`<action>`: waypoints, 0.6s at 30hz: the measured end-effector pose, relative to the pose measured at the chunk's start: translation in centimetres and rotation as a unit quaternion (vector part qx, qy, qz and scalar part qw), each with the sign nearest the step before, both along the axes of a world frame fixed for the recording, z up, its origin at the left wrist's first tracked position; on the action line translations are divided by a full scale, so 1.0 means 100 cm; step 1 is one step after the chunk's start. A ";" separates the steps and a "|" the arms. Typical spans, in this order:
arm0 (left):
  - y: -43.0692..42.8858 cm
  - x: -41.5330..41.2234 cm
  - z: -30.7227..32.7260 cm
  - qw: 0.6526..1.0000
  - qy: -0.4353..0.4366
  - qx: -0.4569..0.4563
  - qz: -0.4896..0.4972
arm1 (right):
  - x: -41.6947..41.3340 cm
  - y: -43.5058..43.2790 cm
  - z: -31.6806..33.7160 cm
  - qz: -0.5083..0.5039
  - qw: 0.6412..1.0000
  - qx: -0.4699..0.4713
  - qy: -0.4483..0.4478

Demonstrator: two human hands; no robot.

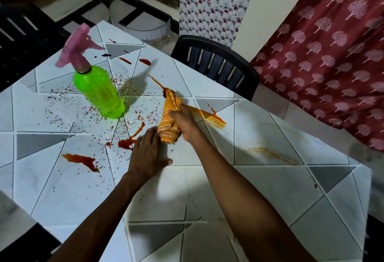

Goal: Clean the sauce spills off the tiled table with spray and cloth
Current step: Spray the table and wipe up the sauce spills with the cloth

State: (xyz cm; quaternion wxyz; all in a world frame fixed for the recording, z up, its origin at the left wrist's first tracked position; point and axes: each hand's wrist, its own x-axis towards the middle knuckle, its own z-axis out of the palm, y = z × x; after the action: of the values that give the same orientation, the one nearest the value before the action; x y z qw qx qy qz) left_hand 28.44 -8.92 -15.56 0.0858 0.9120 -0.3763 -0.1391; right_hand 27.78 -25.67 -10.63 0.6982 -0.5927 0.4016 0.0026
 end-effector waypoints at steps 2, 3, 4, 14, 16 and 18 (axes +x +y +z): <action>0.002 0.003 -0.002 1.000 0.001 0.007 0.014 | -0.001 -0.003 0.006 0.019 1.000 0.008 -0.001; 0.002 0.004 -0.003 1.000 -0.001 0.011 0.018 | -0.005 -0.007 0.013 0.021 1.000 -0.003 -0.002; 0.003 0.005 -0.005 1.000 -0.005 0.013 0.020 | -0.011 -0.015 0.017 0.017 1.000 -0.018 -0.005; -0.003 0.004 0.001 1.000 -0.013 0.003 0.026 | -0.087 -0.137 0.034 -0.038 0.960 -0.274 0.041; -0.003 0.001 0.001 0.999 -0.013 0.004 0.031 | -0.084 -0.148 0.031 -0.050 0.955 -0.285 0.068; -0.004 -0.002 0.000 0.999 -0.016 0.003 0.033 | -0.070 -0.149 0.026 -0.048 0.952 -0.290 0.083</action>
State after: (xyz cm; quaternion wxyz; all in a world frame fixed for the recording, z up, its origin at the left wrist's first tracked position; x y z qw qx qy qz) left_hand 28.19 -9.27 -15.57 0.0819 0.9263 -0.3465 -0.1230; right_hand 20.73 -40.57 -8.01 0.4592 -0.7477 0.4696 -0.0981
